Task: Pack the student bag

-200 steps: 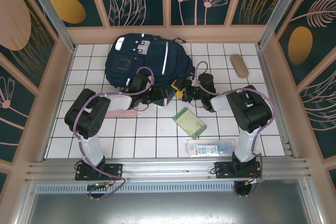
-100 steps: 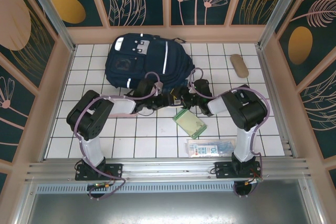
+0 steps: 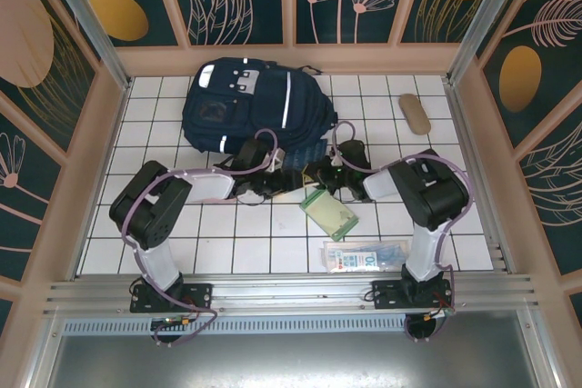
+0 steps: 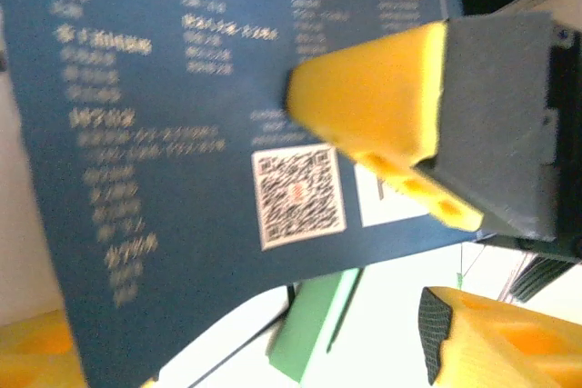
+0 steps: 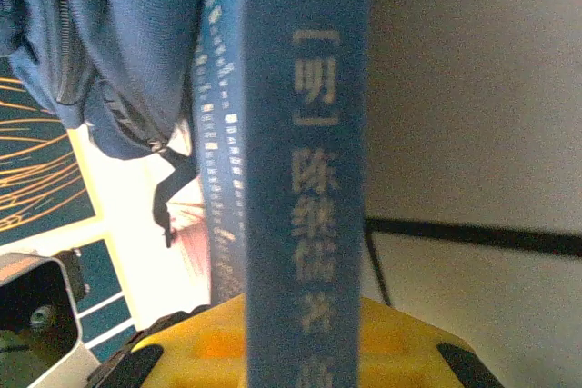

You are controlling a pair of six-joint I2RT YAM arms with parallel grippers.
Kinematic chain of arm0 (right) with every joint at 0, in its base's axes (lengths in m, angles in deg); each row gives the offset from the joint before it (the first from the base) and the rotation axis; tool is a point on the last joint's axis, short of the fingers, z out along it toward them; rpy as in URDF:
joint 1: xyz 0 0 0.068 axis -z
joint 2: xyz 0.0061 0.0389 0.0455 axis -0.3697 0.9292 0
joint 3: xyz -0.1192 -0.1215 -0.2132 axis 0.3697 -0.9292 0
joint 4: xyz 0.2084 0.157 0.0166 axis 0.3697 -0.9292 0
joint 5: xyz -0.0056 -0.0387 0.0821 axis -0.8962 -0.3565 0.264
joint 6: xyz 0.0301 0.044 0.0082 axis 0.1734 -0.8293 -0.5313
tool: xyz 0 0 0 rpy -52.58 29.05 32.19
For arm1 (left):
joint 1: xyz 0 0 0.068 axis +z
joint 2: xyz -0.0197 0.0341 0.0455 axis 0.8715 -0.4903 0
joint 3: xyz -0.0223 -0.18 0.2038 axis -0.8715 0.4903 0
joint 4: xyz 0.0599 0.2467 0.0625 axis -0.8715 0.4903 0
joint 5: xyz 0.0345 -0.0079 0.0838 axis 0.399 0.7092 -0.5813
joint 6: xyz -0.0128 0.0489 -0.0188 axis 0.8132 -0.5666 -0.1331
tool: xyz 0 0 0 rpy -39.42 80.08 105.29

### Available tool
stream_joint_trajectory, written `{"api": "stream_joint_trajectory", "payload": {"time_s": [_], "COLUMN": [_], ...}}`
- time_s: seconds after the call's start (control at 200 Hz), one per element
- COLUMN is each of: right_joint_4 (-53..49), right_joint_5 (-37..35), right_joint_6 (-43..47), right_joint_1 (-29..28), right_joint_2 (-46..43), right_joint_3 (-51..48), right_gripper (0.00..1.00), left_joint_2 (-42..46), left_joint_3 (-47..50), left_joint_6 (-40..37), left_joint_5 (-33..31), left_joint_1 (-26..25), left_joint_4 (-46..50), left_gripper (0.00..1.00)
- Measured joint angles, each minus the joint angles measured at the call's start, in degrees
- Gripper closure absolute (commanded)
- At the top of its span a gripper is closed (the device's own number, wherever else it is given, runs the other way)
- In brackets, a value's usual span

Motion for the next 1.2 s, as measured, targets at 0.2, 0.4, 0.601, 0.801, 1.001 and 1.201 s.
{"api": "stream_joint_trajectory", "payload": {"time_s": [0.2,0.4,0.601,0.801,1.001,1.201], "right_joint_4": [-9.51,-19.08,-21.94,-20.11,-15.65,-10.47], "right_joint_5": [0.20,-0.42,-0.98,-0.81,-0.24,0.70], "right_joint_6": [0.48,0.63,4.57,8.59,9.14,7.78], "right_joint_1": [1.57,2.16,-1.99,-5.40,-5.42,-5.35], "right_joint_2": [-9.99,-22.27,-32.81,-39.39,-40.68,-40.68], "right_joint_3": [0.00,-0.09,-0.13,-0.92,-4.46,-6.82], "right_gripper": [1.00,1.00,1.00,1.00,1.00,1.00], "left_joint_2": [11.54,19.34,19.91,18.97,17.16,16.15], "left_joint_3": [0.61,2.49,5.66,5.68,5.68,5.81], "left_joint_6": [0.28,5.22,13.14,19.61,25.81,30.38], "left_joint_5": [-1.36,-2.01,-0.87,2.64,5.92,6.91], "left_joint_1": [2.75,6.23,6.14,5.55,4.63,3.32], "left_joint_4": [4.35,2.73,-2.43,-12.44,-23.26,-32.35], "left_gripper": [0.24,0.22,0.19,0.20,0.29,0.60]}}
